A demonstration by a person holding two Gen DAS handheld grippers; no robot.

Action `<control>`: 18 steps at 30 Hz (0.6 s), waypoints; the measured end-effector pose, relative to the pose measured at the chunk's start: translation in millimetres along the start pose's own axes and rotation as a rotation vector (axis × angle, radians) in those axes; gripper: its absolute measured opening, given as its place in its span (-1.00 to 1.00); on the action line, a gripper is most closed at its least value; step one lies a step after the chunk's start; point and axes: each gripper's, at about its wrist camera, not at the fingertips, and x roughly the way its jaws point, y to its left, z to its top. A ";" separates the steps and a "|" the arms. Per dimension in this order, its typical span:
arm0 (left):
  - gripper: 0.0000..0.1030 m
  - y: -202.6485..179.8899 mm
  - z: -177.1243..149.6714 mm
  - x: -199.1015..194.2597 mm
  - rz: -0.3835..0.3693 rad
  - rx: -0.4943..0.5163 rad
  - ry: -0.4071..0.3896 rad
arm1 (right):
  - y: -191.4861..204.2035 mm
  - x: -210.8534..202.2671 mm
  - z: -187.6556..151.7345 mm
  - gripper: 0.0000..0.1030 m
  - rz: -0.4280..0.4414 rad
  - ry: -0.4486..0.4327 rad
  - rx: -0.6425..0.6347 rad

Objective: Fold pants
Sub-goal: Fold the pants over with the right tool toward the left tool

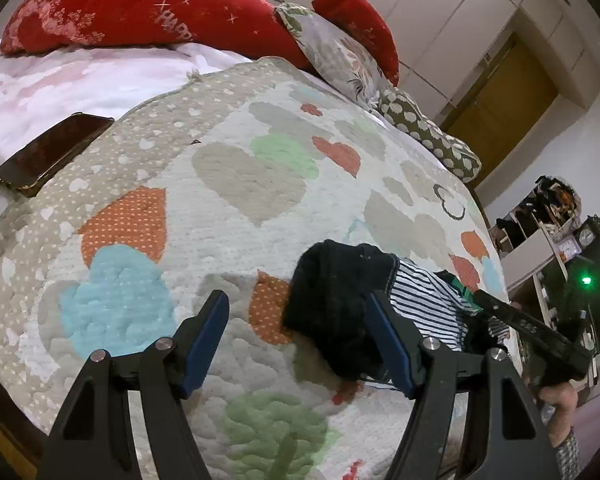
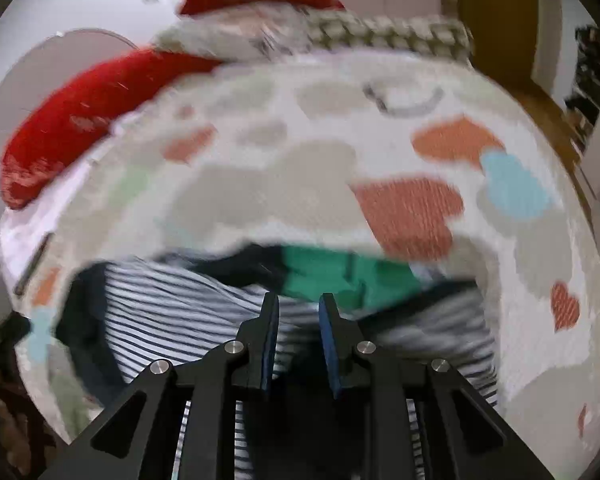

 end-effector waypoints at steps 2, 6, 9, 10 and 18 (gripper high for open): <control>0.36 3.0 -0.1 -1.4 -0.010 -0.009 -0.001 | 10.7 -6.9 0.2 -0.56 0.048 -0.007 -0.015; 0.36 5.8 -1.2 -2.6 -0.012 -0.006 0.002 | 25.2 17.1 -10.6 -0.56 0.099 0.102 -0.023; 0.36 9.9 -1.0 -3.5 -0.012 -0.019 0.002 | 22.3 34.3 0.9 -0.57 -0.015 0.087 -0.028; 0.36 12.1 -0.7 -3.5 -0.011 -0.026 0.002 | 19.7 36.4 6.4 -0.57 -0.023 0.081 -0.012; 0.36 24.1 0.2 -2.1 -0.009 -0.058 0.007 | 23.8 44.3 30.1 -0.56 -0.088 0.096 -0.025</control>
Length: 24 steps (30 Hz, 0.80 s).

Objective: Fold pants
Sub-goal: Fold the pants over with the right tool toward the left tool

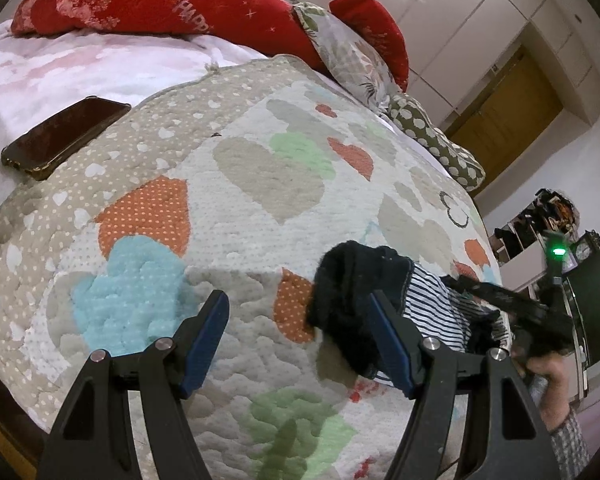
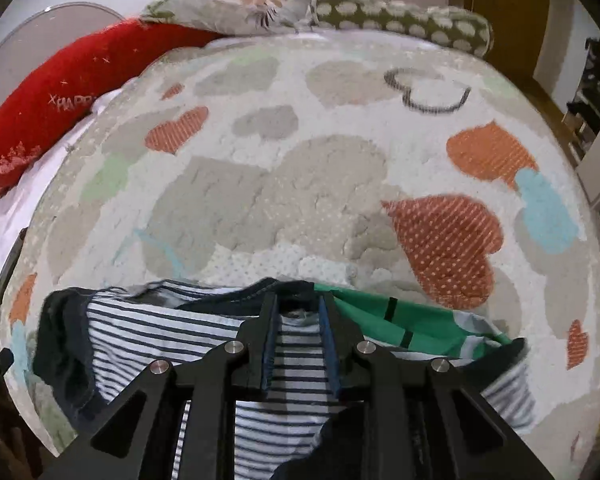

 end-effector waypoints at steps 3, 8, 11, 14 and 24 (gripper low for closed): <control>0.36 8.2 2.0 -1.5 0.000 -0.033 -0.003 | 15.8 -25.7 0.9 -0.48 0.024 -0.050 0.002; 0.36 23.5 5.3 -12.7 0.011 -0.062 -0.035 | 71.0 -37.4 -0.5 -0.10 0.287 0.064 -0.016; 0.36 33.5 5.3 -15.4 0.011 -0.078 -0.038 | 105.0 -28.4 -3.9 -0.02 0.345 0.125 -0.053; 0.36 41.4 3.9 -14.4 0.006 -0.094 -0.028 | 138.5 -12.6 -7.0 0.00 0.323 0.175 -0.105; 0.36 38.0 -8.4 -3.9 -0.041 -0.064 0.018 | 196.7 52.0 -1.4 0.46 0.076 0.354 -0.217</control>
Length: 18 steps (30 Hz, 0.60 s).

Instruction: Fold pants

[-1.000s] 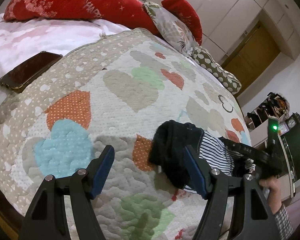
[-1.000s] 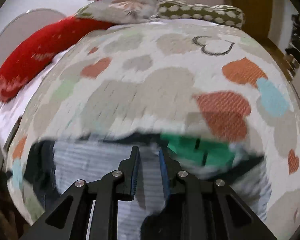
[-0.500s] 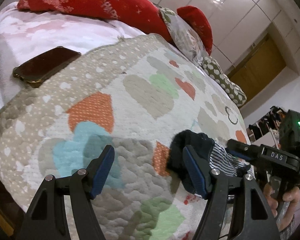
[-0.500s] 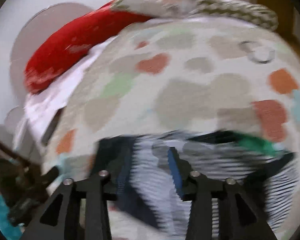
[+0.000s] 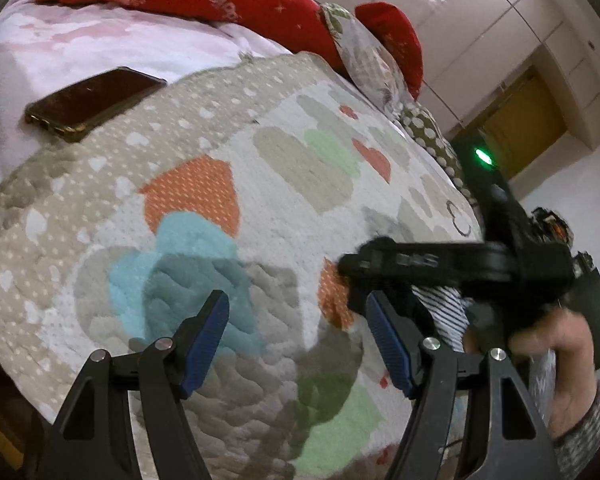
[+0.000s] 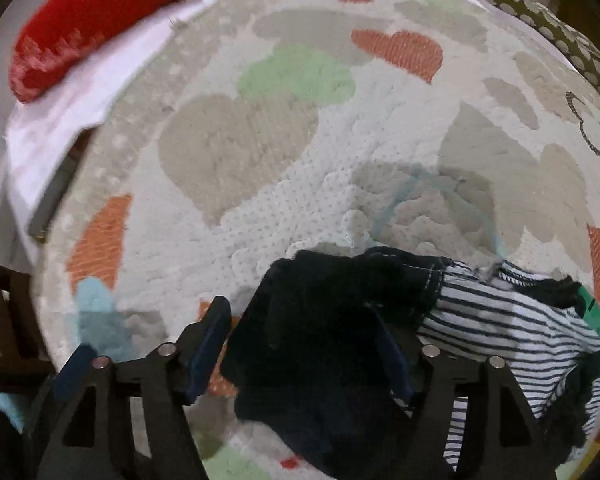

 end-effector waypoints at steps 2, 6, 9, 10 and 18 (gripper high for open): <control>0.36 -8.6 -5.2 3.8 -0.029 0.028 0.015 | 8.3 7.1 4.1 0.43 -0.047 0.044 -0.052; 0.36 -33.7 -16.2 14.7 -0.065 0.108 0.042 | 2.9 -3.2 3.5 -0.33 -0.049 0.048 -0.093; 0.42 -57.7 -25.6 29.2 -0.093 0.188 0.067 | -11.7 -13.9 0.8 -0.46 0.028 0.035 -0.060; 0.45 -62.7 -27.1 32.0 -0.095 0.206 0.069 | -15.3 -16.7 -0.5 -0.48 0.048 0.030 -0.053; -0.77 -106.9 -29.0 61.3 -0.055 0.335 0.124 | -37.3 -46.4 -13.8 -0.55 0.194 -0.031 -0.013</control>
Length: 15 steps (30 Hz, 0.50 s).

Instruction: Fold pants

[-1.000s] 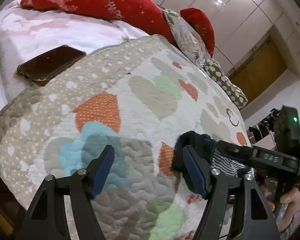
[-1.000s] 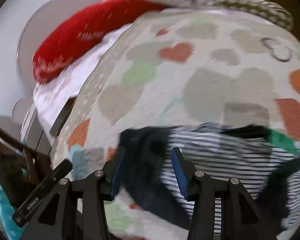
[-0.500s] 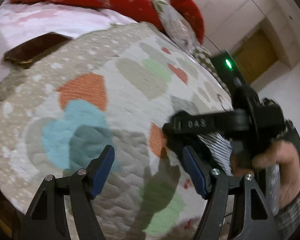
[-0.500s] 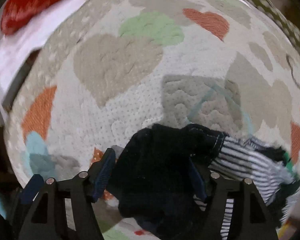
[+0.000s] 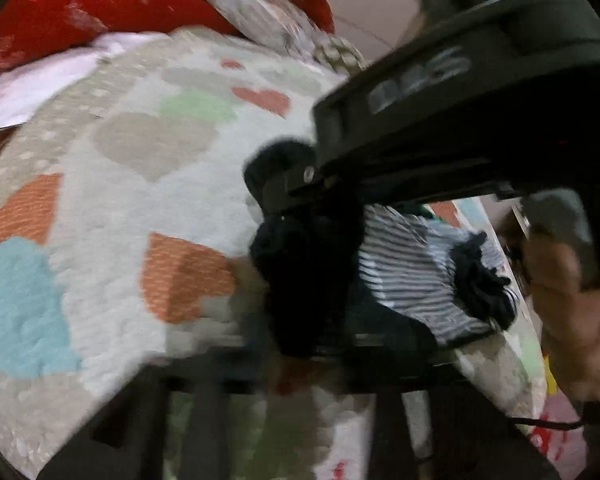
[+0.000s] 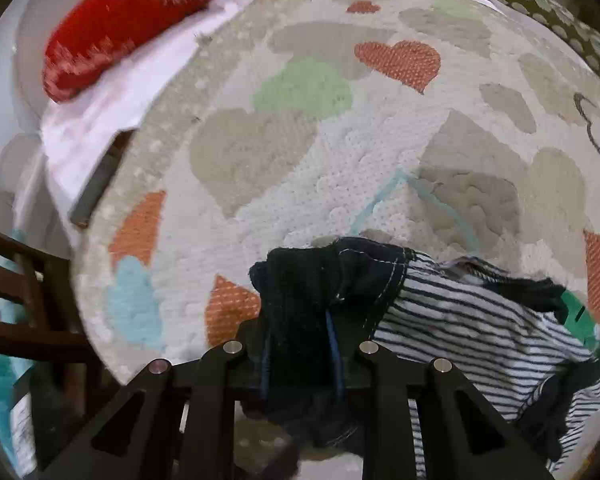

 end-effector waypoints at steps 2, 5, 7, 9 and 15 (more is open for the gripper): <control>-0.77 -11.5 3.0 -6.3 0.000 0.023 -0.017 | -4.1 -13.5 -4.4 -0.56 0.030 -0.028 0.015; -0.77 -31.0 5.0 -15.6 -0.005 0.053 -0.033 | -18.4 -34.2 -11.0 -0.56 0.086 -0.088 0.043; -0.77 -47.6 8.7 -20.3 -0.021 0.067 -0.030 | -31.0 -51.3 -18.8 -0.56 0.126 -0.129 0.064; -0.77 -65.9 12.5 -20.2 -0.030 0.093 -0.022 | -43.6 -67.6 -28.9 -0.56 0.154 -0.173 0.075; -0.77 -126.9 14.7 -4.6 -0.025 0.207 0.011 | -98.4 -107.9 -60.7 -0.56 0.201 -0.289 0.151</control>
